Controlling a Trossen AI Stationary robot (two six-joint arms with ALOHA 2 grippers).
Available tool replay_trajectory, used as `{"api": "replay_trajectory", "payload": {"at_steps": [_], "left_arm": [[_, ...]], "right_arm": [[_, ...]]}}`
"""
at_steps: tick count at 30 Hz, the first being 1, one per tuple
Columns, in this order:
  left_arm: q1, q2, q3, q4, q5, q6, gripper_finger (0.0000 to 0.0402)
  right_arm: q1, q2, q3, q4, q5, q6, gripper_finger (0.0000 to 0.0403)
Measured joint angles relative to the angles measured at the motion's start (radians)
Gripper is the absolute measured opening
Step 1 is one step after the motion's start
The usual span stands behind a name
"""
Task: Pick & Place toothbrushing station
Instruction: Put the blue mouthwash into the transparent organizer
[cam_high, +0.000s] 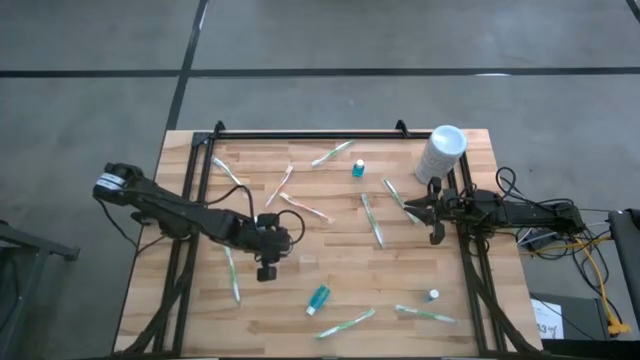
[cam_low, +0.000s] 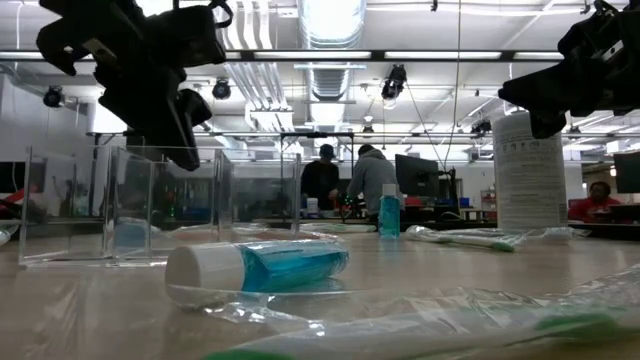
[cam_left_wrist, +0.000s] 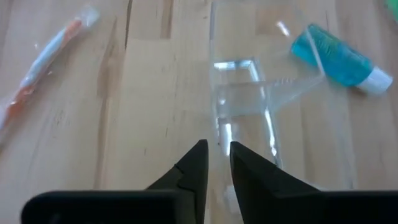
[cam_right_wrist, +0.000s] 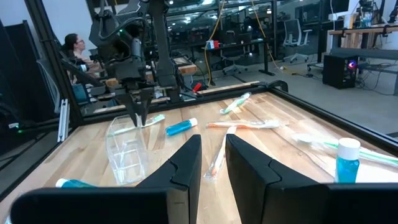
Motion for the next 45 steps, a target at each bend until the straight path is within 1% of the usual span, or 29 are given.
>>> {"api": "replay_trajectory", "payload": {"at_steps": [6, 10, 11, 14, 16, 18, 20, 22, 25, 29, 31, 33, 35, 37, 40, 42, 43, 45], "left_arm": [[0.034, -0.052, 0.091, -0.188, -0.002, -0.002, 0.0087], [0.065, -0.114, 0.113, -0.278, -0.003, -0.079, 0.0094], [0.07, -0.131, 0.113, -0.295, -0.001, -0.067, 0.0094], [0.07, -0.189, 0.112, -0.333, 0.022, 0.046, 0.0094], [0.068, -0.235, 0.109, -0.339, 0.027, 0.057, 0.0095], [0.069, -0.285, 0.104, -0.341, 0.029, 0.018, 0.0095], [0.079, -0.335, 0.102, -0.347, 0.03, -0.092, 0.0095], [0.096, -0.38, 0.1, -0.379, 0.028, -0.269, 0.0097], [0.113, -0.428, 0.099, -0.476, 0.022, -0.511, 0.0102], [0.113, -0.458, 0.098, -0.597, -0.034, -0.811, 0.0108], [0.113, -0.463, 0.098, -0.647, -0.04, -0.972, 0.0111], [0.113, -0.465, 0.098, -0.685, -0.041, -1.097, 0.0119], [0.113, -0.461, 0.098, -0.69, -0.041, -1.152, 0.0132], [0.114, -0.452, 0.098, -0.675, -0.048, -1.169, 0.0152], [0.114, -0.434, 0.098, -0.643, -0.104, -1.177, 0.0186], [0.115, -0.413, 0.098, -0.643, -0.167, -1.201, 0.0205], [0.115, -0.4, 0.098, -0.642, -0.198, -1.221, 0.0212], [0.12, -0.373, 0.098, -0.644, -0.218, -1.29, 0.022]], "right_arm": [[0.0, 0.0, 0.0, 0.0, 0.0, 0.0, 0.0068], [0.0, 0.0, 0.0, 0.0, 0.0, 0.0, 0.0068], [0.0, 0.0, 0.0, 0.0, 0.0, 0.0, 0.0068], [0.0, 0.0, 0.0, 0.0, 0.0, 0.0, 0.0068], [0.0, 0.0, 0.0, 0.0, 0.0, 0.0, 0.0068], [0.0, 0.0, 0.0, 0.0, 0.0, 0.0, 0.0068], [0.0, 0.0, 0.0, 0.0, 0.0, 0.0, 0.0068], [0.0, 0.0, 0.0, 0.0, 0.0, 0.0, 0.0068], [0.0, 0.0, 0.0, 0.0, 0.0, 0.0, 0.0068], [0.0, 0.0, 0.0, 0.0, 0.0, 0.0, 0.0068], [0.0, 0.0, 0.0, 0.0, 0.0, 0.0, 0.0068], [0.0, 0.0, 0.0, 0.0, 0.0, 0.0, 0.0068], [0.0, 0.0, 0.0, 0.0, 0.0, 0.0, 0.0068], [0.0, 0.0, 0.0, 0.0, 0.0, 0.0, 0.0068], [0.0, 0.0, 0.0, 0.0, 0.0, 0.0, 0.0068], [0.0, 0.0, 0.0, 0.0, 0.0, 0.0, 0.0068], [0.0, 0.0, 0.0, 0.0, 0.0, 0.0, 0.0068], [0.0, 0.0, 0.0, 0.0, 0.0, 0.0, 0.0068]]}}
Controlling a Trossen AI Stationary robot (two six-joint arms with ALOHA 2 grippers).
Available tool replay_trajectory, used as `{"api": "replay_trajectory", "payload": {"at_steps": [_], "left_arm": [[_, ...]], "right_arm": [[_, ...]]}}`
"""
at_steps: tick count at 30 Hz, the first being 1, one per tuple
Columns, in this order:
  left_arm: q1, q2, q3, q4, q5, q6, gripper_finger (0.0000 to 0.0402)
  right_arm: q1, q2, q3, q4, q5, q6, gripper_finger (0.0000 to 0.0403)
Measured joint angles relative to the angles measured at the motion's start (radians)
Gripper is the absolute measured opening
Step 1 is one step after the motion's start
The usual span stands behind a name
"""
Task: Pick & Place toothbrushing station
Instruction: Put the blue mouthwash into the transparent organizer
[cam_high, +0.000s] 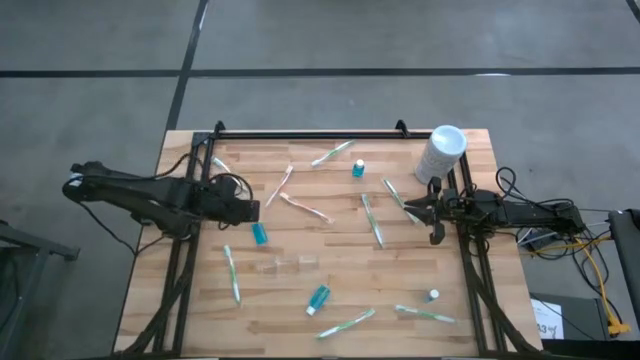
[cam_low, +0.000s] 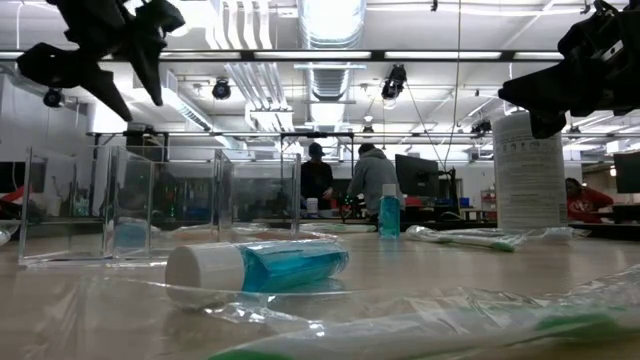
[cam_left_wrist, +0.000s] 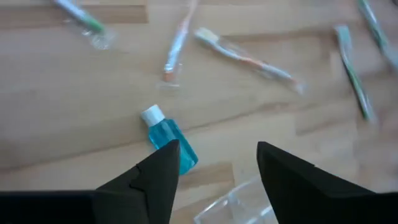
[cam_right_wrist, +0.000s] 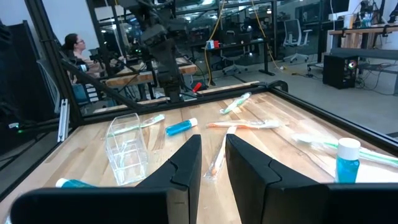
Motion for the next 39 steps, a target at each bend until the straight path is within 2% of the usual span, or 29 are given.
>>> {"api": "replay_trajectory", "payload": {"at_steps": [8, 18, 25, 33, 36, 39], "left_arm": [[0.083, 0.133, -0.002, 0.002, 0.021, -0.217, 0.0217], [0.24, 0.195, -0.038, 0.02, 0.206, -0.217, 0.0215], [0.357, 0.153, -0.206, 0.252, 0.301, -0.113, 0.0216], [0.473, 0.142, -0.4, 0.508, 0.442, -0.07, 0.0215], [0.501, 0.142, -0.446, 0.594, 0.488, -0.058, 0.0215], [0.516, 0.142, -0.466, 0.611, 0.501, -0.042, 0.0214]], "right_arm": [[0.0, 0.0, 0.0, 0.0, 0.0, 0.0, 0.0068], [0.0, 0.0, 0.0, 0.0, 0.0, 0.0, 0.0068], [0.0, 0.0, 0.0, 0.0, 0.0, 0.0, 0.0068], [0.0, 0.0, 0.0, 0.0, 0.0, 0.0, 0.0068], [0.0, 0.0, 0.0, 0.0, 0.0, 0.0, 0.0068], [0.0, 0.0, 0.0, 0.0, 0.0, 0.0, 0.0068]]}}
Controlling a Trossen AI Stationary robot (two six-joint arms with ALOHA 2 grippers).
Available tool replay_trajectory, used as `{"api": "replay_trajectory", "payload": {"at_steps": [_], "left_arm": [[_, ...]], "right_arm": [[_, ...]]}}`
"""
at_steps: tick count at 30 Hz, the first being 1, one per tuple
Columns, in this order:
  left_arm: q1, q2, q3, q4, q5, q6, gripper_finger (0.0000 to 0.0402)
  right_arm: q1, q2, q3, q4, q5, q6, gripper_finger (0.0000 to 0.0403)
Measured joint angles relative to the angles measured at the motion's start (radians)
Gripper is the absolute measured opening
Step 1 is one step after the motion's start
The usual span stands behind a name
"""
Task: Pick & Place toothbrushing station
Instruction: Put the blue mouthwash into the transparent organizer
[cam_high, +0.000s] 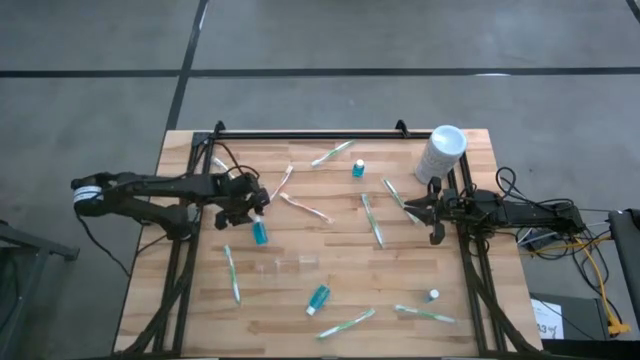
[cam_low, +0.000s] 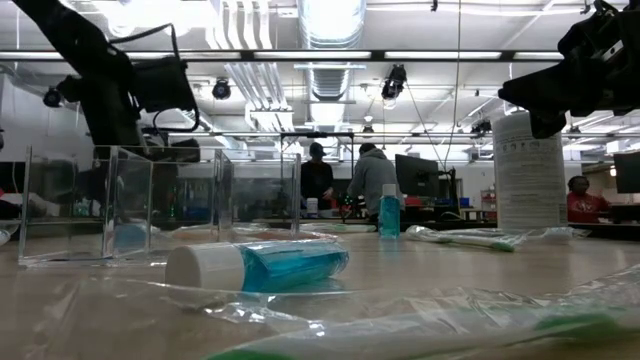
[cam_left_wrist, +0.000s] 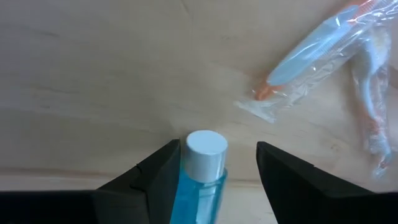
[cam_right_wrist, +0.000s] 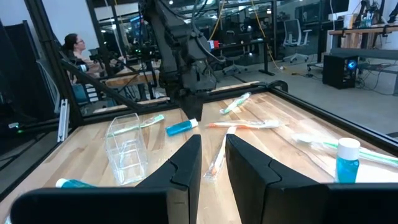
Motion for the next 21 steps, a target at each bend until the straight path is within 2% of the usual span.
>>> {"api": "replay_trajectory", "payload": {"at_steps": [12, 21], "left_arm": [[0.021, 0.0, -0.007, 0.003, 0.034, 0.027, 0.0208], [0.021, 0.008, -0.009, 0.002, 0.036, 0.027, 0.015]], "right_arm": [[0.0, 0.0, 0.0, 0.0, 0.0, 0.0, 0.0068], [0.0, 0.0, 0.0, 0.0, 0.0, 0.0, 0.0068]]}}
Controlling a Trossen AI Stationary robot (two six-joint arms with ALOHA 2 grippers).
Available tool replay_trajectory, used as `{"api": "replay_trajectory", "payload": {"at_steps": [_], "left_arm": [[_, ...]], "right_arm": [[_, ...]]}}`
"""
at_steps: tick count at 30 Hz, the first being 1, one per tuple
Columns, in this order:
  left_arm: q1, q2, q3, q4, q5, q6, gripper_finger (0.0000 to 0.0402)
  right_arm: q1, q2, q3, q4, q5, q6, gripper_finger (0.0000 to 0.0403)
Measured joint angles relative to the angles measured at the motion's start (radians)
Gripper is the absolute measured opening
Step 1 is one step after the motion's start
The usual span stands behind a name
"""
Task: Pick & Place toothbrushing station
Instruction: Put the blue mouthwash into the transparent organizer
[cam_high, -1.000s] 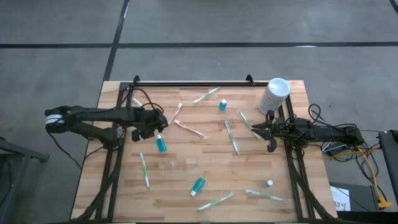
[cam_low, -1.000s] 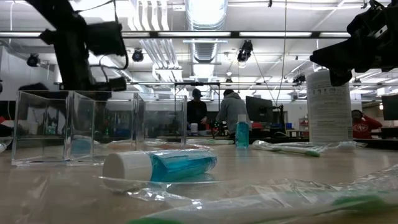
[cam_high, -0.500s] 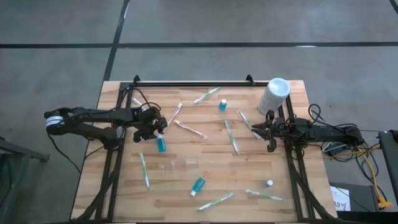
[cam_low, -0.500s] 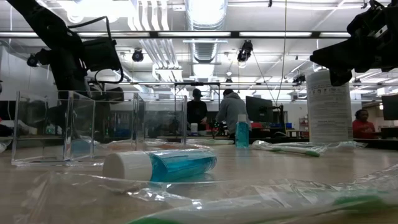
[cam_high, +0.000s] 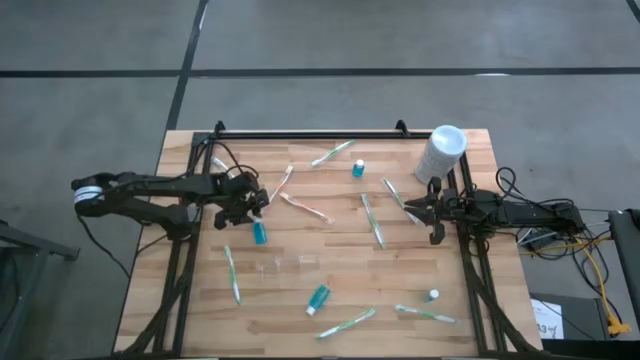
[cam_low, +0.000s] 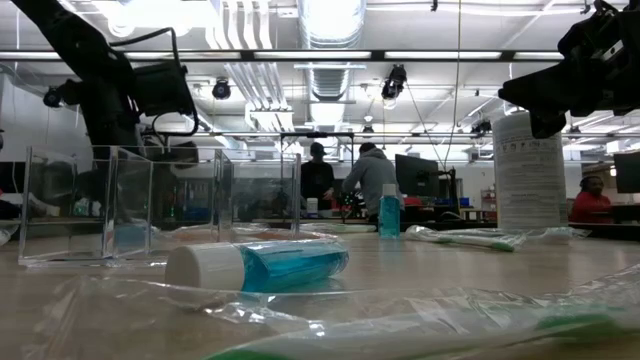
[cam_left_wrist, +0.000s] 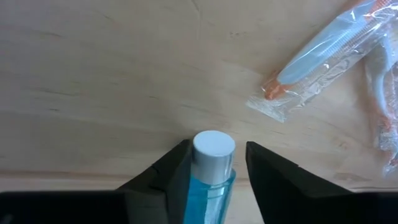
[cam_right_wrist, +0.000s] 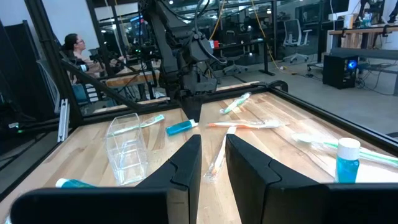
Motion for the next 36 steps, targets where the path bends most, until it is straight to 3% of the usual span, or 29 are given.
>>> {"api": "replay_trajectory", "payload": {"at_steps": [10, 16, 36], "left_arm": [[0.0, 0.021, 0.001, 0.008, 0.013, 0.0, 0.0097], [0.0, 0.021, 0.001, 0.017, 0.012, 0.01, 0.0097], [-0.023, 0.003, 0.106, 0.016, -0.16, 0.23, 0.0095]], "right_arm": [[0.0, 0.0, 0.0, 0.0, 0.0, 0.0, 0.0068], [0.0, 0.0, 0.0, 0.0, 0.0, 0.0, 0.0068], [0.0, 0.0, 0.0, 0.0, 0.0, 0.0, 0.0068]]}}
